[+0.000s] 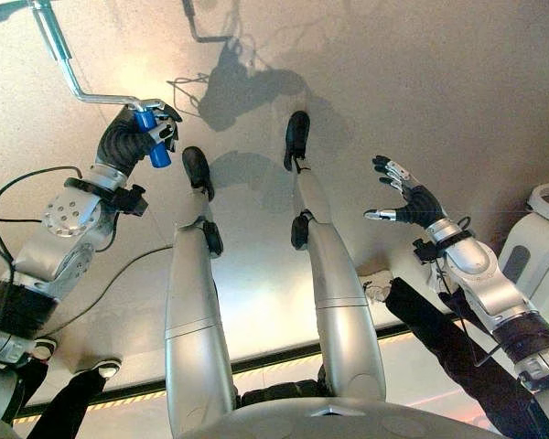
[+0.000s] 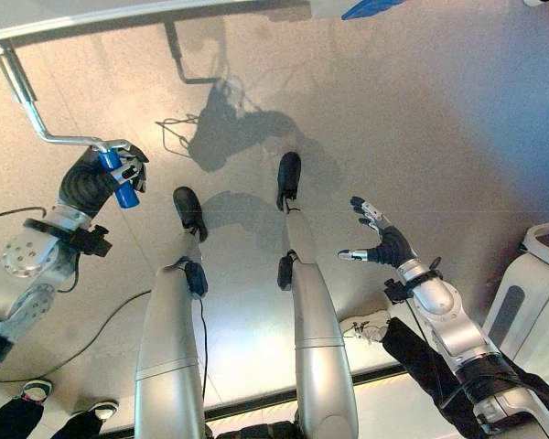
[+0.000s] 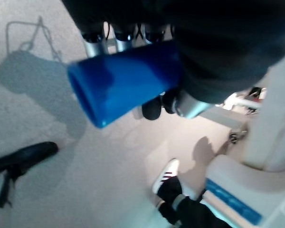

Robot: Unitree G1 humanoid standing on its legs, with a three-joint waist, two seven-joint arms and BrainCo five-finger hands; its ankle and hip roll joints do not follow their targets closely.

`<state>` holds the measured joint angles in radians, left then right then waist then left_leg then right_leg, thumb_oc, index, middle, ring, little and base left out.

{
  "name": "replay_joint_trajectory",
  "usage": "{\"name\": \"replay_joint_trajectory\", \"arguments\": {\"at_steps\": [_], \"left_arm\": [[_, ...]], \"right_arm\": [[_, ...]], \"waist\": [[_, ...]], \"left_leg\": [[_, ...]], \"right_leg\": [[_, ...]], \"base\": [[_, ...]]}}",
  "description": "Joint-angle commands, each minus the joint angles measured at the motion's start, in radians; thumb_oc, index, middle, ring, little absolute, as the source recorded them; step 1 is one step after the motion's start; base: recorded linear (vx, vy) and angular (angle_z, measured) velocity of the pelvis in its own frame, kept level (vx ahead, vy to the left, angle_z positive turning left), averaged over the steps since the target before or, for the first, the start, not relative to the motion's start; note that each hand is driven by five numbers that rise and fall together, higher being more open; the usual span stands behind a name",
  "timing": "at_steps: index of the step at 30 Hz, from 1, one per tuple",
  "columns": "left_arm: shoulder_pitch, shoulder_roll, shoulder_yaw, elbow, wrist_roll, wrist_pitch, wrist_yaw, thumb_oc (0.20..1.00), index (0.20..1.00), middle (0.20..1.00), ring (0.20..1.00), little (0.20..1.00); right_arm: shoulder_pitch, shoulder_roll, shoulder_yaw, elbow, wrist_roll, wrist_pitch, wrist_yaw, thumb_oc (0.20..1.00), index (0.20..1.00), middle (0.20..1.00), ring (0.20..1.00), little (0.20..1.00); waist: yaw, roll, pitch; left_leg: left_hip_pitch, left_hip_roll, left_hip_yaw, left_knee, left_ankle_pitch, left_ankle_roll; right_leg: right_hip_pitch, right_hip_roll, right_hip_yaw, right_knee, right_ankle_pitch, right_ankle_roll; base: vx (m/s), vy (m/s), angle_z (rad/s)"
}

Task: Raise the hospital bed

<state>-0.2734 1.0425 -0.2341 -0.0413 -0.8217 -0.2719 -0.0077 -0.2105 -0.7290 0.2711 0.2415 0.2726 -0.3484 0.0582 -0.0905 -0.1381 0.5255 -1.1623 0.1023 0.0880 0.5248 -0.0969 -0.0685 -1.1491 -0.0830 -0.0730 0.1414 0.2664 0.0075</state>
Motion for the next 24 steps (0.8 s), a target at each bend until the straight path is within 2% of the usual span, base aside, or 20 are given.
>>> {"name": "replay_joint_trajectory", "arguments": {"at_steps": [1,8,12,17,24], "left_arm": [[0.104,0.012,0.134,-0.152,0.002,-0.106,-0.029,0.200,0.200,0.200,0.200,0.200],[0.279,-0.014,0.251,-0.207,0.002,-0.110,-0.033,0.200,0.200,0.200,0.200,0.200],[0.341,-0.023,0.274,-0.199,-0.002,-0.109,-0.042,0.200,0.200,0.200,0.200,0.200],[0.354,-0.049,0.270,-0.151,-0.003,-0.105,-0.038,0.200,0.200,0.200,0.200,0.200],[0.263,-0.098,0.247,0.043,-0.016,-0.098,0.004,0.200,0.200,0.200,0.200,0.200]], "right_arm": [[0.091,-0.056,-0.034,-0.042,-0.017,-0.025,0.014,1.000,1.000,1.000,1.000,1.000],[0.137,-0.062,-0.065,-0.054,-0.024,-0.030,0.023,1.000,1.000,1.000,1.000,1.000],[0.140,-0.073,-0.067,-0.056,-0.019,-0.036,0.026,1.000,1.000,1.000,1.000,1.000],[0.138,-0.081,-0.064,-0.063,-0.017,-0.040,0.026,1.000,1.000,1.000,1.000,1.000],[0.117,-0.086,-0.057,-0.079,-0.003,-0.038,0.021,1.000,1.000,1.000,1.000,1.000]], "waist": [[0.011,0.081,-0.006],[0.031,0.095,-0.006],[0.039,0.099,-0.006],[0.045,0.099,-0.006],[0.039,0.080,-0.006]], "left_leg": [[0.117,-0.046,-0.020,-0.203,0.081,0.040],[0.120,-0.050,-0.029,-0.209,0.090,0.040],[0.121,-0.054,-0.033,-0.216,0.094,0.041],[0.125,-0.056,-0.033,-0.221,0.097,0.041],[0.122,-0.054,-0.033,-0.219,0.096,0.042]], "right_leg": [[0.083,-0.007,-0.045,0.121,-0.158,0.120],[0.087,-0.013,-0.055,0.130,-0.165,0.120],[0.093,-0.020,-0.061,0.125,-0.164,0.122],[0.098,-0.026,-0.065,0.121,-0.163,0.123],[0.100,-0.029,-0.064,0.114,-0.160,0.123]], "base": [[0.00,-0.014,0.03],[0.00,-0.002,0.03],[-0.01,0.003,0.08],[0.00,0.015,0.04],[0.00,0.000,0.00]]}}
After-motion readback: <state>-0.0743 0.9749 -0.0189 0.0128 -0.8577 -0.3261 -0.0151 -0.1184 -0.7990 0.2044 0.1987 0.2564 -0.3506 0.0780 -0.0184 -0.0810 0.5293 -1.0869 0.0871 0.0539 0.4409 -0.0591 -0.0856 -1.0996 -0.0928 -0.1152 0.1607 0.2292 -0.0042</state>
